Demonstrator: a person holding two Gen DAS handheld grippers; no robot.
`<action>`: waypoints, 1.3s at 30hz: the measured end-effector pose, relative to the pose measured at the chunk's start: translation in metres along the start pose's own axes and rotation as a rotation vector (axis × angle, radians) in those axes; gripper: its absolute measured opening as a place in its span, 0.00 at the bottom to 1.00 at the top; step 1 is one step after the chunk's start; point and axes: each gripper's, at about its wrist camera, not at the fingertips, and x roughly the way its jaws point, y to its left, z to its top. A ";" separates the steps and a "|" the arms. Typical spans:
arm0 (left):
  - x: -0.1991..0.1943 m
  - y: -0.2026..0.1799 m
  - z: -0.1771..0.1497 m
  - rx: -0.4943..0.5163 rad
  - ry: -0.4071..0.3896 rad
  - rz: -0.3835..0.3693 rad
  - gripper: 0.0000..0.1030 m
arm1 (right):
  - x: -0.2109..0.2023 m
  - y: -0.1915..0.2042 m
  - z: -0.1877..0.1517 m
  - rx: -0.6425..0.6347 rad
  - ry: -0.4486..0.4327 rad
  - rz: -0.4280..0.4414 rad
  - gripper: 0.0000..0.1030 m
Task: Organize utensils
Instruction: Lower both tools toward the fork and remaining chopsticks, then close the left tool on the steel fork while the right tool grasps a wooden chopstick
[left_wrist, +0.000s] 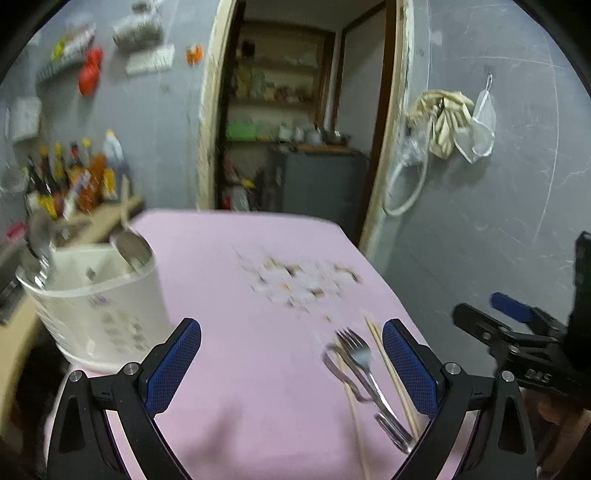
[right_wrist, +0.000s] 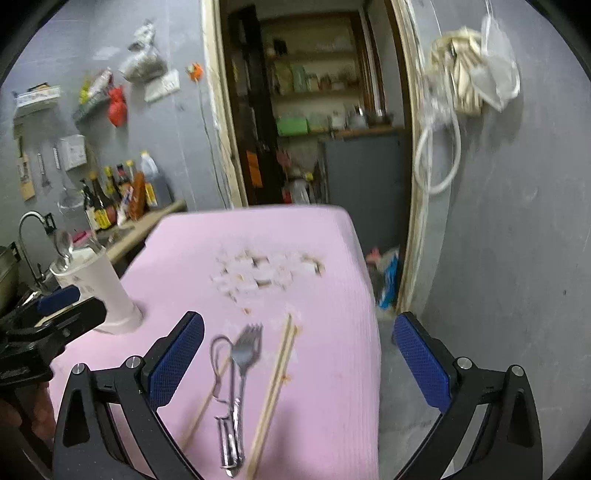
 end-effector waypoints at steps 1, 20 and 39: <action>0.006 0.001 -0.002 -0.013 0.031 -0.018 0.96 | 0.005 -0.003 -0.001 0.009 0.019 -0.001 0.96; 0.103 0.006 -0.019 -0.176 0.378 -0.198 0.51 | 0.089 -0.011 -0.021 0.015 0.281 0.111 0.35; 0.159 0.005 -0.025 -0.282 0.530 -0.254 0.20 | 0.127 0.002 -0.024 -0.041 0.389 0.120 0.27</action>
